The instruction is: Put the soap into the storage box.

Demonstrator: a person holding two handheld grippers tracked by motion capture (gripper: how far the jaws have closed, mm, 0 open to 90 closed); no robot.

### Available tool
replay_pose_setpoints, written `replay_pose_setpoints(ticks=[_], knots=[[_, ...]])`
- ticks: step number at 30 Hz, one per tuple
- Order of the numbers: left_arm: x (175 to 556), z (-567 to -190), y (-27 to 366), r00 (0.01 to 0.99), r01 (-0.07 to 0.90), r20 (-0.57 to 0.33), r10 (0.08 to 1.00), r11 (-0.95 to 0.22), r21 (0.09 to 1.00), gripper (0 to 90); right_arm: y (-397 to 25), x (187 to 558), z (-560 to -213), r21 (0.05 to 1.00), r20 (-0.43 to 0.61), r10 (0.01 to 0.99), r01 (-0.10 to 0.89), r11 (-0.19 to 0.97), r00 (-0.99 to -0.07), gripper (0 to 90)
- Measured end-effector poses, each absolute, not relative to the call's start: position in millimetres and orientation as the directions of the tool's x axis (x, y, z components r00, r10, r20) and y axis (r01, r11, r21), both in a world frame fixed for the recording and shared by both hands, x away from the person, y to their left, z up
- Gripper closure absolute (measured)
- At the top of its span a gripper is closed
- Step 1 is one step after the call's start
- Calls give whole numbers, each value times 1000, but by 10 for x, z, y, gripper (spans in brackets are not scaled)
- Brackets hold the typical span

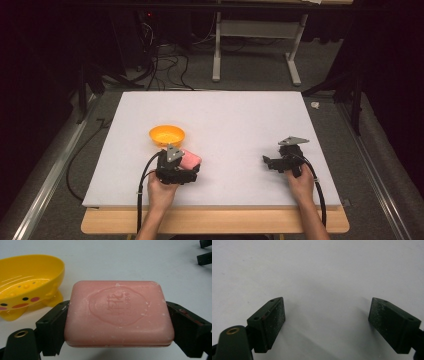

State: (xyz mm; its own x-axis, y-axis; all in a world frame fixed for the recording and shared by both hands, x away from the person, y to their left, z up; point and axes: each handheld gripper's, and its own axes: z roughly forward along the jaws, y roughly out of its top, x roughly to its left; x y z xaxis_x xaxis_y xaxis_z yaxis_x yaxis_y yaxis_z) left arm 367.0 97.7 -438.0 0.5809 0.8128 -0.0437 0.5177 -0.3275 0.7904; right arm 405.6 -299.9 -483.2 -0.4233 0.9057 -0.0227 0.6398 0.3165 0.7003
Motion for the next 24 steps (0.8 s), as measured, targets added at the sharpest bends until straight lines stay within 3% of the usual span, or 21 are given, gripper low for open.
replay_pose_setpoints(ticks=[24], knots=[[3712,-4298,1230,526,528,-40,850,-289,798,135,-3001,4058,-4832,700,-23,905,639,318,-426,146]])
